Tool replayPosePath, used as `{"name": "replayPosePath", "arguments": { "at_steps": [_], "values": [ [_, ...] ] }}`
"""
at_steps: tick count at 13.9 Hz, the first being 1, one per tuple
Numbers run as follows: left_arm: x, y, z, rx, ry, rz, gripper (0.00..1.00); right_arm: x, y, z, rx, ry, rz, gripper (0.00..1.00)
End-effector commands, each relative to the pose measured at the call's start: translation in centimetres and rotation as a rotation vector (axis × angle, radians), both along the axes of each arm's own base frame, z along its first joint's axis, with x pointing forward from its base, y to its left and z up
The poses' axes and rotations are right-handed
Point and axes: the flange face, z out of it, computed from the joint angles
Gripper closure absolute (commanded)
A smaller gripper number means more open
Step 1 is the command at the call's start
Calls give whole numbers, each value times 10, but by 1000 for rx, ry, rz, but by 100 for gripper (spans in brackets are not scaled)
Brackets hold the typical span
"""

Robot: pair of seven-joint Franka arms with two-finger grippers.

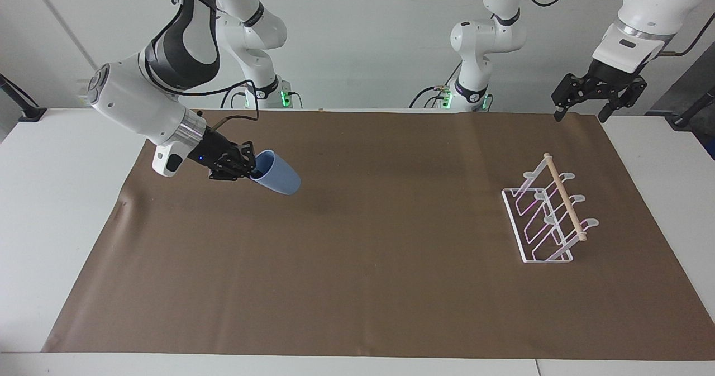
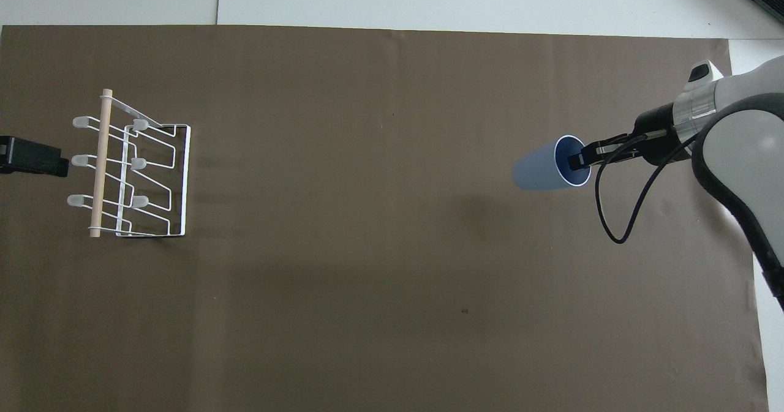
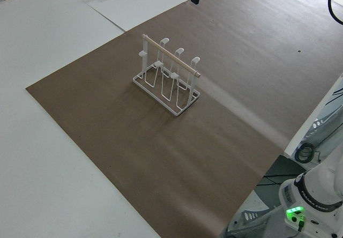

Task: Hang cup on cup holder
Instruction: 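Lift and tip the blue cup sideways toward the rack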

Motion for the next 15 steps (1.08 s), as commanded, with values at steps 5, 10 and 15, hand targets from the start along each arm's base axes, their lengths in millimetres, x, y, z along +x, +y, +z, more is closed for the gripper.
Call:
{"name": "replayPosePath", "arguments": {
  "at_steps": [5,10,15],
  "values": [
    [-7,4,2,-1,4,-2,0,-14,24,28,398,79,-18,100],
    [-7,3,2,-1,4,-3,0,-34,45,24,656,177,-135,100],
    [-7,5,2,-1,4,0,0,-40,55,14,779,210,-211,100]
  ]
}}
